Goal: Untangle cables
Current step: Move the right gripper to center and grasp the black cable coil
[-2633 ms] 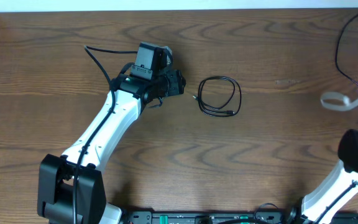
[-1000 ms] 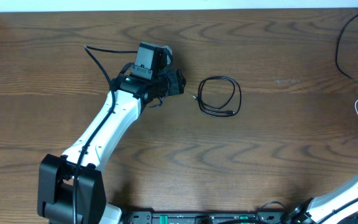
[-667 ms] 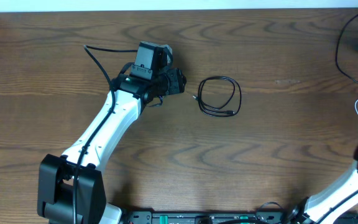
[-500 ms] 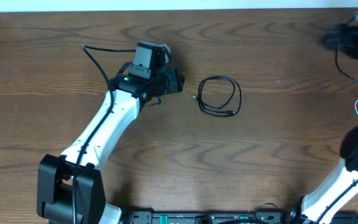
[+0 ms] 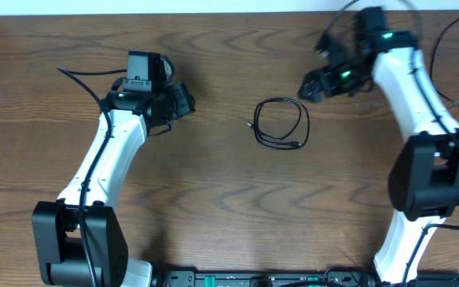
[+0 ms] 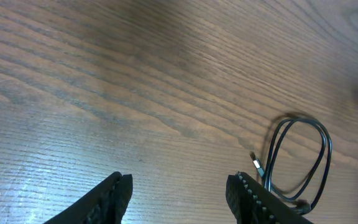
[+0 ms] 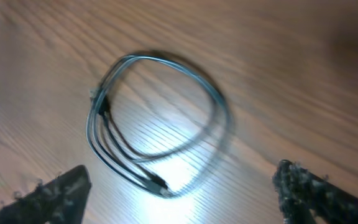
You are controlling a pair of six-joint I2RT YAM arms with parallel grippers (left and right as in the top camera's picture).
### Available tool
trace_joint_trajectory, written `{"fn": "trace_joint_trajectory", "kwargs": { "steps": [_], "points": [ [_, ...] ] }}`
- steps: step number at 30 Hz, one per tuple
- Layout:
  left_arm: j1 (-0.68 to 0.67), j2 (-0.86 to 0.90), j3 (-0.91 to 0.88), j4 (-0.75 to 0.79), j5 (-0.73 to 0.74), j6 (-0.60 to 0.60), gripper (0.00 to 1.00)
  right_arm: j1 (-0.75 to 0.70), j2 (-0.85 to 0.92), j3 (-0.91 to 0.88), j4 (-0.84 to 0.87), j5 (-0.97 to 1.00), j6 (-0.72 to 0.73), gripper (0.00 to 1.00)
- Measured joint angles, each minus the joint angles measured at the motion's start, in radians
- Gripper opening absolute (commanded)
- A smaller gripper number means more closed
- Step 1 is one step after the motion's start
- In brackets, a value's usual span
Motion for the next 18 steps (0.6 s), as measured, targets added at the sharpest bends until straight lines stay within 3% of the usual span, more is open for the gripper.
{"fn": "trace_joint_trajectory", "kwargs": {
  "steps": [5, 9, 10, 12, 16, 18],
  "points": [
    [0.002, 0.0, 0.0, -0.001, 0.0, 0.0, 0.55, 0.129, 0.0, -0.073, 0.127, 0.005, 0.077, 0.56],
    [0.002, 0.0, 0.0, -0.001, 0.0, 0.0, 0.55, 0.235, 0.0, -0.121, 0.235, 0.054, 0.18, 0.19],
    [0.002, 0.0, 0.0, -0.001, 0.0, 0.0, 0.55, 0.261, 0.0, -0.134, 0.257, 0.078, 0.216, 0.15],
    [0.002, 0.0, 0.0, -0.002, 0.0, 0.0, 0.55, 0.304, 0.0, -0.15, 0.279, 0.127, 0.291, 0.16],
    [0.002, 0.0, 0.0, -0.002, 0.0, 0.0, 0.55, 0.362, 0.0, -0.159, 0.291, 0.25, 0.468, 0.36],
    [0.002, 0.0, 0.0, -0.002, 0.0, 0.0, 0.55, 0.377, 0.0, -0.159, 0.299, 0.302, 0.529, 0.4]
  ]
}}
